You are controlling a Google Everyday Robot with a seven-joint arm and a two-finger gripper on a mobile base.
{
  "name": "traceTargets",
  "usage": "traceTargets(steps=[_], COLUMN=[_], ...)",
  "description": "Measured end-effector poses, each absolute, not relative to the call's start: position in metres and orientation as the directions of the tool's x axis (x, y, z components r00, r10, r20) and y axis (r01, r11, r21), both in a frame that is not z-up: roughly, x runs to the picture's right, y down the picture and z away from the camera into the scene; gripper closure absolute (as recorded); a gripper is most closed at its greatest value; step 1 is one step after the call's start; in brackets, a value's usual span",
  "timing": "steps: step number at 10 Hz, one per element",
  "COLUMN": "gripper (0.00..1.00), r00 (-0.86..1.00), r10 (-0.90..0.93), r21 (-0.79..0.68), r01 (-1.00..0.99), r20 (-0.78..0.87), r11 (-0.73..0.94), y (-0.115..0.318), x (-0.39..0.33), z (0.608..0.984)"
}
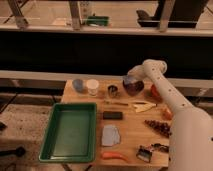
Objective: Wipe purple bowl with sponge
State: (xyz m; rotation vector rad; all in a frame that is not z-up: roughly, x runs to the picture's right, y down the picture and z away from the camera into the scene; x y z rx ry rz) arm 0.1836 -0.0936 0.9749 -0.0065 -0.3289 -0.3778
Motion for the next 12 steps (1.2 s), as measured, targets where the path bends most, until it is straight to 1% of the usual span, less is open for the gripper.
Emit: traceTargets(steps=[3,5,9,12], gripper=[1.0,1.0,1.0,1.0], r00=[0.865,0.86,0.867,0.877], r10=[-0.368,-0.37,-0.35,-0.335], r21=[0.073,0.085,0.071,0.056], r01=[0.366,0.364,0.348,0.337], r20=[0.342,0.352,0.354,0.345], r11=[0.928,0.927,0.935,0.94], y=[-0.089,-0.081,-0.055,-0.044], x=[0.171,0.174,0.203,0.218], z=[0.965,0.95,0.927,0.926])
